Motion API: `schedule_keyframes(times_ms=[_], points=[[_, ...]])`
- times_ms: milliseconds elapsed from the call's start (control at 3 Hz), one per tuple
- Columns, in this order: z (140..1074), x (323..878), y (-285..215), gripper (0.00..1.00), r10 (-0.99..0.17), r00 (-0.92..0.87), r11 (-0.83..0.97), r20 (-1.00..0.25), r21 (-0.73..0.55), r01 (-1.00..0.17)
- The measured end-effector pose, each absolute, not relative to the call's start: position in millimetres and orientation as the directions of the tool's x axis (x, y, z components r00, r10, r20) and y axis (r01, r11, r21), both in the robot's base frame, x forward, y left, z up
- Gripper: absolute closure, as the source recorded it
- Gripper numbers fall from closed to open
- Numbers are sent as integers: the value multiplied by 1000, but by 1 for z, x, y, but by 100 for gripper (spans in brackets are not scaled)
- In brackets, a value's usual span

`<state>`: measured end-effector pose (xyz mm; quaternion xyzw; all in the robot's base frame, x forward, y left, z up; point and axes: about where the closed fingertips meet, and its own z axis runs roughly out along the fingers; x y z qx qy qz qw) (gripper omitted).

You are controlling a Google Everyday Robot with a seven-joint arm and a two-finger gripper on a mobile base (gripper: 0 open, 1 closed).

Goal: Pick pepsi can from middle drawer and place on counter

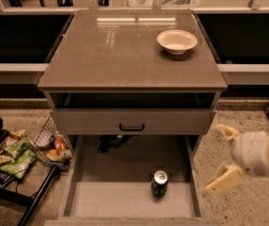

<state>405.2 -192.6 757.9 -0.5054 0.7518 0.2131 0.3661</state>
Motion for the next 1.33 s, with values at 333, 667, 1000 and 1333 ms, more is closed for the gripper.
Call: schedule_keyframes(times_ms=[333, 667, 1000, 1333], points=[[685, 391, -171, 0, -540, -230, 392, -810, 0, -920], [625, 388, -151, 0, -479, -195, 372, -856, 3, -928], [571, 387, -127, 0, -427, -171, 353, -888, 11, -936], [519, 415, -100, 0, -373, -155, 347, -915, 17, -938]])
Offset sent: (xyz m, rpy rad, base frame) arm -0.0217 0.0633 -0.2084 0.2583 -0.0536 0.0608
